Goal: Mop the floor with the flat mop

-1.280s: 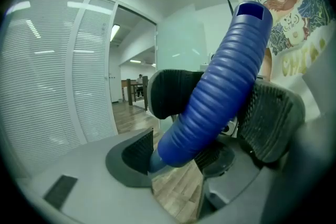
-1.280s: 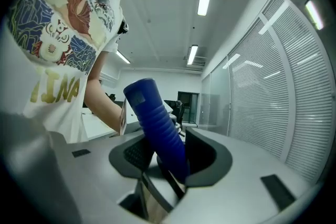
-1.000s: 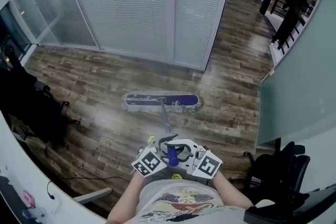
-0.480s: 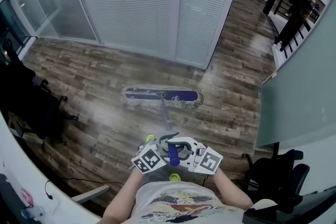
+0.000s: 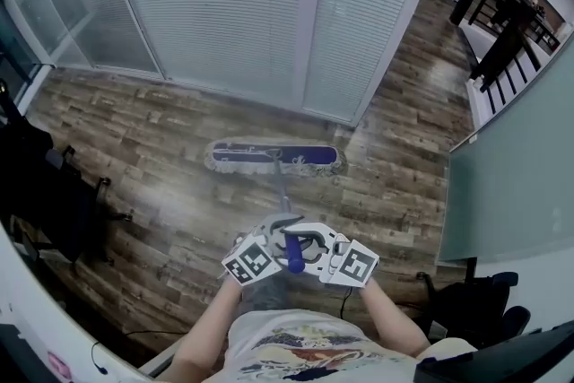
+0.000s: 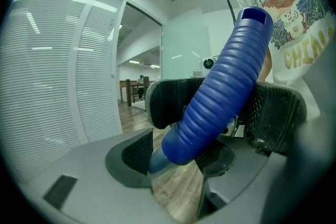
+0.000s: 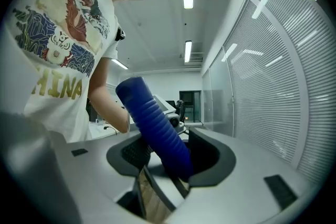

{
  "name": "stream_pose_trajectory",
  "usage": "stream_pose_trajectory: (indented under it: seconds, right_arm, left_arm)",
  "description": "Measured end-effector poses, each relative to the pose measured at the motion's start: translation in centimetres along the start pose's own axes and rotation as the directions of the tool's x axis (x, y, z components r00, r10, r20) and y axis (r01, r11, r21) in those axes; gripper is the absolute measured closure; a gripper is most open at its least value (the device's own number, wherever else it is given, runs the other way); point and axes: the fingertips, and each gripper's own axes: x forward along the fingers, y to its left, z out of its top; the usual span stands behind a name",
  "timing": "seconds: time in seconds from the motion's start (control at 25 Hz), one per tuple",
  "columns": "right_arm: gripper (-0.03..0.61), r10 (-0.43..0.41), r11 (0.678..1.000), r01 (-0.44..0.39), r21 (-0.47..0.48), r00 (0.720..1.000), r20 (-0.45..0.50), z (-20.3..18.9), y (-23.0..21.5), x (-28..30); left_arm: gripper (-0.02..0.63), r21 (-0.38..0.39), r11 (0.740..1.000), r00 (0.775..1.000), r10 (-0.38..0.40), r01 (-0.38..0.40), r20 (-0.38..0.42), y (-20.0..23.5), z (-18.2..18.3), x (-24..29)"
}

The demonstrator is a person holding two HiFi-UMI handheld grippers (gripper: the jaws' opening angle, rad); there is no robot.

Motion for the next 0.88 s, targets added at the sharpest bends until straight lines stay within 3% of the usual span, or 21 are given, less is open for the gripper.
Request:
stream_pose_trajectory:
  seconds: [0.32, 0.56, 0.72, 0.88]
  right_arm:
    - [0.368, -0.045, 0.999, 0.044, 0.03, 0.999, 0.025, -0.5, -12.1, 6.3]
    - [0.362, -0.098, 0.99, 0.099, 0.105, 0.995, -0.015, -2.1, -20.9, 9.4]
    - [0.36, -0.103, 0.988, 0.103, 0.111, 0.995, -0.01, -2.9, -24.0, 10.6]
    - [0.36, -0.122, 0.985, 0.121, 0.12, 0.993, 0.0, -2.7, -24.7, 10.7]
  left_arm:
    - [0.416, 0.008, 0.999, 0.999, -0.031, 0.031, 0.019, 13.2, -1.2, -0.4]
    - [0.403, 0.007, 0.999, 0.999, -0.049, 0.049, 0.023, 22.2, -2.5, 1.0]
    - [0.397, 0.008, 0.999, 0.998, -0.051, 0.051, 0.028, 25.7, -2.8, 1.4]
    - [0.397, 0.013, 0.998, 0.998, -0.065, 0.065, 0.013, 26.2, -2.8, 1.5]
